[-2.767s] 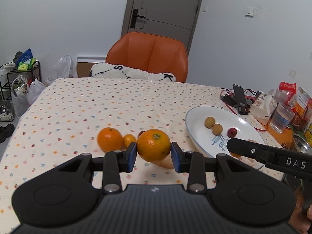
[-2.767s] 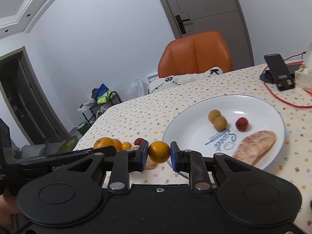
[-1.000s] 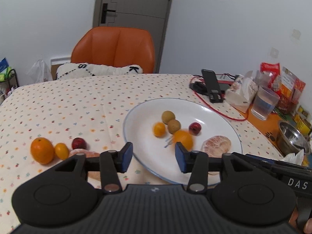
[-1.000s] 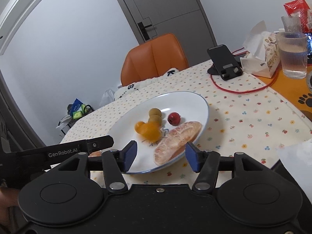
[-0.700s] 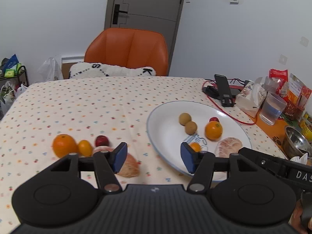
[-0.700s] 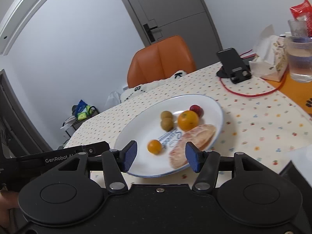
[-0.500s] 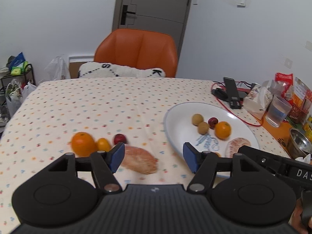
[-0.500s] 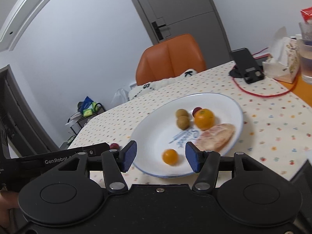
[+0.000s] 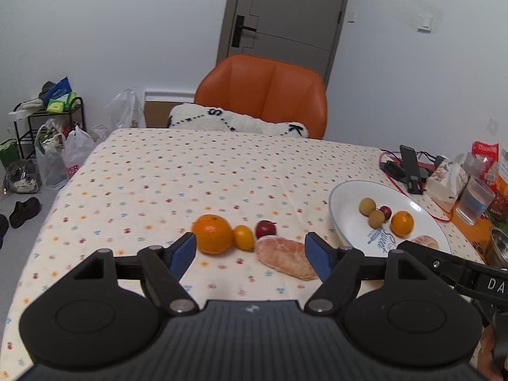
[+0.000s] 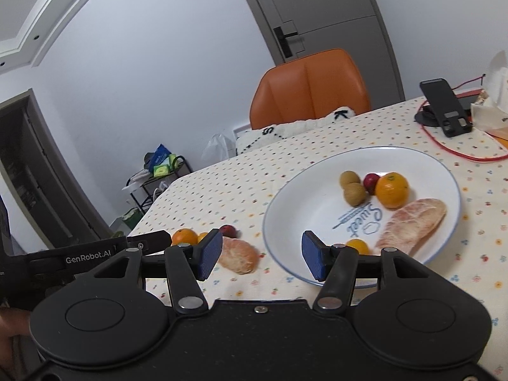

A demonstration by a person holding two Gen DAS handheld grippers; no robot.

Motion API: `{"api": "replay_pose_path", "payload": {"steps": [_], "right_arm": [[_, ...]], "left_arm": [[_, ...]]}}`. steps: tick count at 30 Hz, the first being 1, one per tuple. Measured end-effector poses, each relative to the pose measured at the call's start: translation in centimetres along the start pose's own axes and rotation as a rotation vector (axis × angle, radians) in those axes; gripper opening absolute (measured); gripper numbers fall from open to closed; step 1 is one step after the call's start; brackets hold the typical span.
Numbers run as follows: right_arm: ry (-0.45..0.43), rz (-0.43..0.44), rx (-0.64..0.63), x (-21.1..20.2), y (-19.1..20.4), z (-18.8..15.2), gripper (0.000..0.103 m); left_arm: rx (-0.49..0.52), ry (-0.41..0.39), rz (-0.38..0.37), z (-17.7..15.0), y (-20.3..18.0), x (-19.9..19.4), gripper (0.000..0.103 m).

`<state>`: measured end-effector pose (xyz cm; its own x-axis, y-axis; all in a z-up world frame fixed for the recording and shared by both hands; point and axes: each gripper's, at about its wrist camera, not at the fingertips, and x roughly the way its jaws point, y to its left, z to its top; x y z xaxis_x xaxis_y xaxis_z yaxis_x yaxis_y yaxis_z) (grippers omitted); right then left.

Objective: Organize fruits
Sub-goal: 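Withdraw both open tools from the plate toward the remaining fruit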

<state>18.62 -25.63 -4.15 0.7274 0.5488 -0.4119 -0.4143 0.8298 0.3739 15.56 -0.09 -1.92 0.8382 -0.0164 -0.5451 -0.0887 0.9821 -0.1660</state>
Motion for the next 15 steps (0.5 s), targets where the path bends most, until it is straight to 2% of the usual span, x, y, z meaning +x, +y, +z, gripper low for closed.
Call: {"api": "replay_pose_path", "payload": {"steps": [15], "right_arm": [[0.049,0.047,-0.068,1.8,3.0,-0.7,0.056]], "left_arm": [[-0.06,0.022,0.03,-1.4,4.0,-0.5,0.075]]}}
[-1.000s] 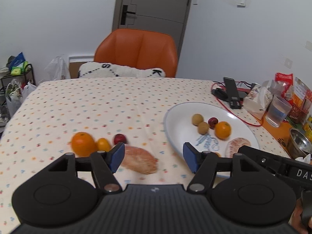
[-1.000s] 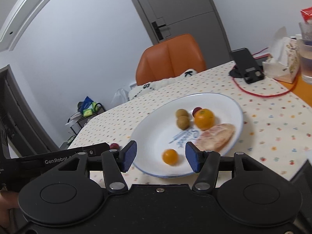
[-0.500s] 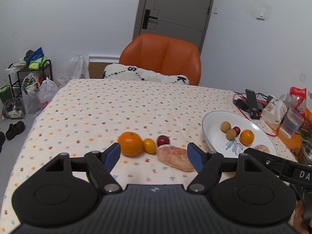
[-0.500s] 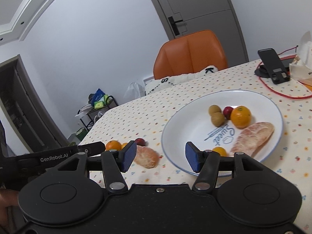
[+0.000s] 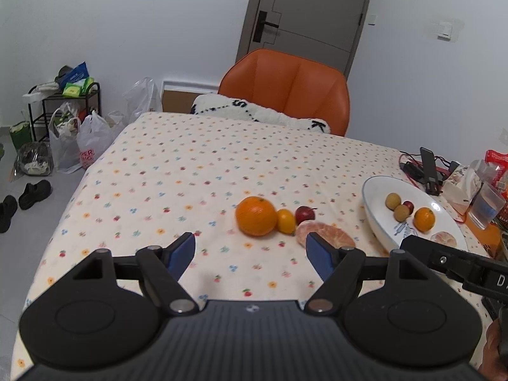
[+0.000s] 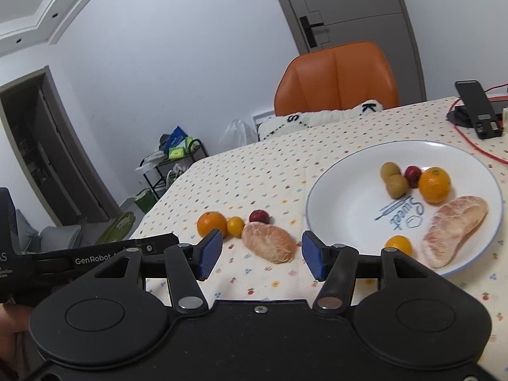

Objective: Organize fruits
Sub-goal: 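Withdraw both open tools from the plate toward the remaining fruit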

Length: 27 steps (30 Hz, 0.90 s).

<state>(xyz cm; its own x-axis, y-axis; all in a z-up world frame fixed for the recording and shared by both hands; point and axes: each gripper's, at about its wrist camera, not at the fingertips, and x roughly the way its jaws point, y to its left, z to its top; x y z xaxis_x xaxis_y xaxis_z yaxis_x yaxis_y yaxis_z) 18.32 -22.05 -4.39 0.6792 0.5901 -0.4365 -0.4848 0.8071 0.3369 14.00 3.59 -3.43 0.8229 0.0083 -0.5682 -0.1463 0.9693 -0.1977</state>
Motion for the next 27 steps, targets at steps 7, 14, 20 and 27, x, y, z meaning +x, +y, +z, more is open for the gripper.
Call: {"api": "replay_pose_path", "payload": {"steps": [7,14,20,27], "right_arm": [[0.027,-0.013,-0.021,1.7,0.6,0.1,0.056],[0.049,-0.022,-0.037,3.5,0.8,0.4,0.056],[0.07,-0.024,-0.065,5.0,1.3,0.7,0.056],[0.097,-0.03,-0.107,6.5,1.9,1.2,0.059]], "left_arm": [[-0.019,0.014,-0.01,-0.1,1.4,0.7,0.075],[-0.04,0.026,-0.01,0.0,2.7,1.5,0.075],[-0.05,0.041,-0.002,0.0,3.4,2.2,0.075],[-0.062,0.054,0.007,0.2,4.2,2.6,0.075]]}}
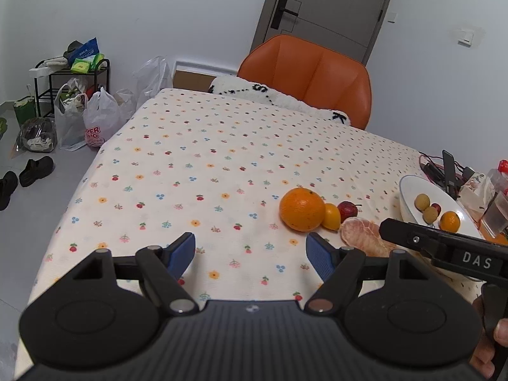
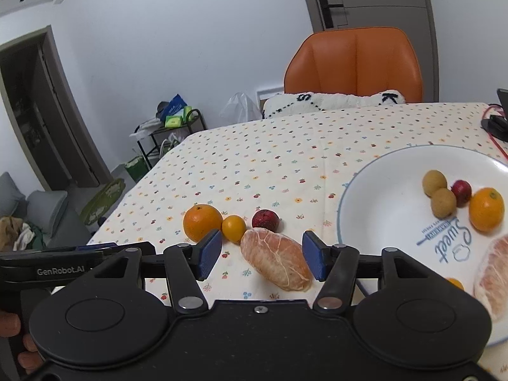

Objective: Organize fruits
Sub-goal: 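Withdraw both open tools from the plate toward the remaining fruit, then close the right tool around a peeled pomelo segment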

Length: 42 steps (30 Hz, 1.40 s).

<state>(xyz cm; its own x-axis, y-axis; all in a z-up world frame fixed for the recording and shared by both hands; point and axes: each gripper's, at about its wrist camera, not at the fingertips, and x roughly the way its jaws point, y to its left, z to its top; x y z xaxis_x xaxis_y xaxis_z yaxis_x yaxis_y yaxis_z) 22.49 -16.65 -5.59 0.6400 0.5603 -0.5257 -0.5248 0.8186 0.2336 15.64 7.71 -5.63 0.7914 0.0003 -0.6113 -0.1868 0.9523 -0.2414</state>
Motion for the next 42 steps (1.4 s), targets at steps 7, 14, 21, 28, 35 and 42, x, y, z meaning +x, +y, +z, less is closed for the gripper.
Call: {"api": "replay_pose_path", "payload": {"steps": [7,14,21,28,35,42], "right_arm": [[0.033,-0.038,-0.106,1.7,0.9,0.6,0.068],[0.081,-0.039,-0.153,2.7,1.4,0.3,0.063],[0.099,0.001,-0.079,1.6,0.5,0.4,0.048],[0.121,0.066,-0.028,0.0,0.2,-0.2,0.043],[0.102,0.024,-0.056,0.3,0.7,-0.3,0.045],[0.09,-0.016,-0.112,1.0,1.6,-1.0,0.046]], "left_arm": [[0.0,0.007,0.008,0.2,0.4,0.1,0.075],[-0.001,0.01,0.011,0.2,0.6,0.2,0.075],[0.003,0.01,0.005,0.1,0.4,0.2,0.075],[0.011,0.014,0.0,-0.1,-0.2,0.3,0.075],[0.024,0.014,-0.001,-0.1,-0.8,0.5,0.075],[0.021,0.02,-0.003,-0.1,-0.8,0.9,0.075]]}}
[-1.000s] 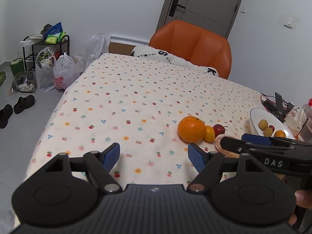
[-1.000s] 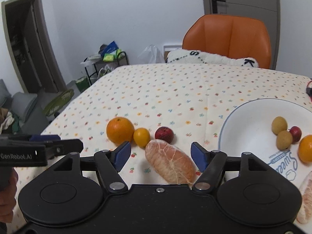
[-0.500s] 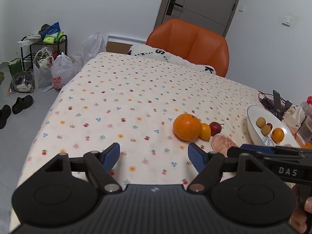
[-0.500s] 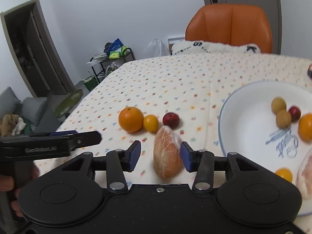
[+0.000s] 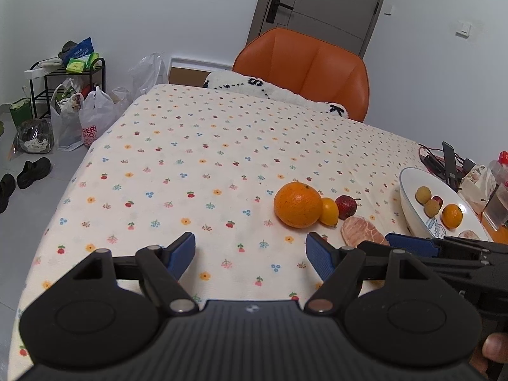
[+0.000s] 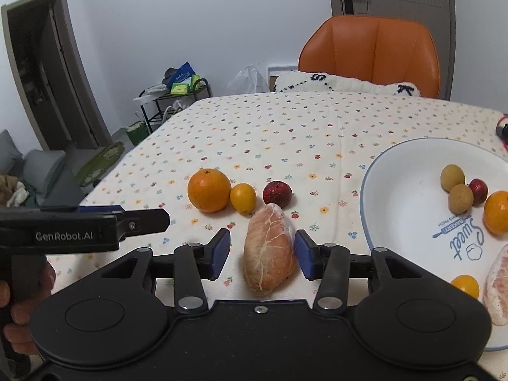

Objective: Organize fruits
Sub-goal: 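Close the right tool around a peeled pomelo segment, then grasp a large orange with the left tool while the right tool holds the pomelo segment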

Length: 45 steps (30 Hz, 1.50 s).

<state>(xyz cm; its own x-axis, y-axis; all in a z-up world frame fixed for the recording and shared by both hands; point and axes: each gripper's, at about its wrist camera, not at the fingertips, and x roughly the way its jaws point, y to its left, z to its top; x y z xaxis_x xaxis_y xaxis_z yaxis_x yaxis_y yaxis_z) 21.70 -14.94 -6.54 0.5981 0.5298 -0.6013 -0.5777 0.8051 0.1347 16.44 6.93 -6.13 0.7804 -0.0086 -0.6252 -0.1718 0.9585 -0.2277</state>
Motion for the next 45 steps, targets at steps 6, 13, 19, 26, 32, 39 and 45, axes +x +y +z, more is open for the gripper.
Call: {"api": "replay_pose_path", "payload": {"steps": [6,13,19,26,32,39,45], "right_arm": [[-0.01,-0.012,0.014,0.0,-0.7,-0.2,0.032],[-0.046,0.024,0.052,-0.8,-1.3,-0.3,0.029],[-0.087,0.038,0.082,-2.1,-2.2,0.2,0.029],[-0.114,0.036,0.103,-2.9,-3.0,0.8,0.029],[-0.119,0.036,0.11,-3.0,-3.4,0.9,0.029],[-0.12,0.041,0.119,-2.9,-3.6,0.8,0.029],[-0.122,0.043,0.122,-3.1,-3.7,0.7,0.029]], "left_arm": [[0.007,0.009,0.01,0.0,-0.2,0.5,0.075],[0.02,0.009,0.016,0.0,-0.8,0.7,0.075],[0.03,-0.002,0.007,0.3,-1.7,1.0,0.074],[0.048,-0.02,-0.013,0.8,-3.0,1.7,0.072],[0.054,-0.023,-0.019,1.2,-3.8,2.8,0.069],[0.05,-0.012,-0.019,1.2,-4.1,3.8,0.048],[0.053,-0.023,-0.01,0.9,-4.3,3.6,0.038]]}}
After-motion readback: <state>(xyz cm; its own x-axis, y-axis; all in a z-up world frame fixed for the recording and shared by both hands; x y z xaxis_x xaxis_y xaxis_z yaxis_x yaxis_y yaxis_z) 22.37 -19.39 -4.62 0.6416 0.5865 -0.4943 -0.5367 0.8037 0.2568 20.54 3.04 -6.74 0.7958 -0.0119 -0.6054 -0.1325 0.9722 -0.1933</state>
